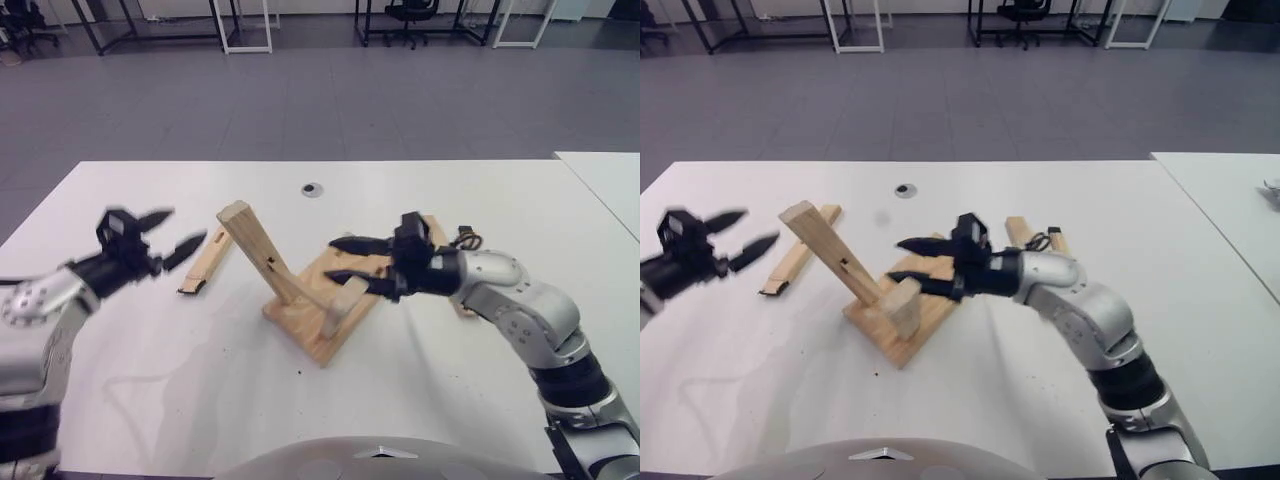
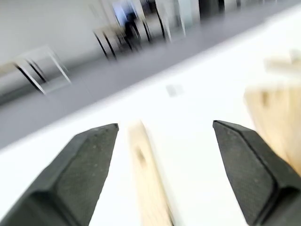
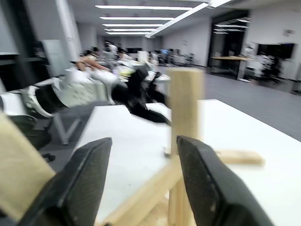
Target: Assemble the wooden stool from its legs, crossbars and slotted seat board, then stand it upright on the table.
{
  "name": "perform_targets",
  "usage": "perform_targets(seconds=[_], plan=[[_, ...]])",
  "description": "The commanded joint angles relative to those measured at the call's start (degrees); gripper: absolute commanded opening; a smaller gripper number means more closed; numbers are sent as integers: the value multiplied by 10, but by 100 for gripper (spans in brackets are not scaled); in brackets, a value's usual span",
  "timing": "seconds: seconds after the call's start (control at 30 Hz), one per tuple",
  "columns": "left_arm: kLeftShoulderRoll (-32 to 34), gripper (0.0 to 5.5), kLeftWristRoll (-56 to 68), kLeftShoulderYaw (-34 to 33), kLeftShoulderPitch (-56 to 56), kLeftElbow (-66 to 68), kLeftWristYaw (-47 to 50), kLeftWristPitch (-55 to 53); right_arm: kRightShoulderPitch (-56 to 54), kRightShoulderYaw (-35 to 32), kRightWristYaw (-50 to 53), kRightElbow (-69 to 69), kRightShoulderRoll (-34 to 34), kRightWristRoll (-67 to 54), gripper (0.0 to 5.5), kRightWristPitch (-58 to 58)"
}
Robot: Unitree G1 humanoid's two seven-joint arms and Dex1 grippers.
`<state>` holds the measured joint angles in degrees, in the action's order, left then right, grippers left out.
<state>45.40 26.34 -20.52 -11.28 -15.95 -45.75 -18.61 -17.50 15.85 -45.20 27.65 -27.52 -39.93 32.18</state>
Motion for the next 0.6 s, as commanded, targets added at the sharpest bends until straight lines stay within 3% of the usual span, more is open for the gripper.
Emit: perform_targets(seconds=[0.03, 0.1, 0.2, 0.3, 0.4, 0.5, 0.6], plan=[[65, 369, -59, 67, -67, -69, -53, -15, -63, -1, 105, -259, -49, 206, 258, -56], [66, 369, -100, 157, -54, -90, -61, -27, -106, 38, 133, -458, -71, 320, 258, -142], [75, 369, -138, 251, -40, -115, -87, -51, -100, 89, 82, -539, -99, 398, 258, -201], [25, 369, -187, 329, 20, -79, -64, -61, -34, 94, -24, -467, -143, 384, 258, -202], [-34, 369, -213, 366, 113, -20, -40, -58, 33, 82, -88, -342, -186, 354, 258, -176], [-156, 369, -230, 367, 291, 175, 18, 8, 105, 50, -123, -199, -210, 279, 258, -108], [-206, 369, -259, 341, 441, 417, 63, 116, 129, -21, -83, -125, -209, 246, 258, -59]])
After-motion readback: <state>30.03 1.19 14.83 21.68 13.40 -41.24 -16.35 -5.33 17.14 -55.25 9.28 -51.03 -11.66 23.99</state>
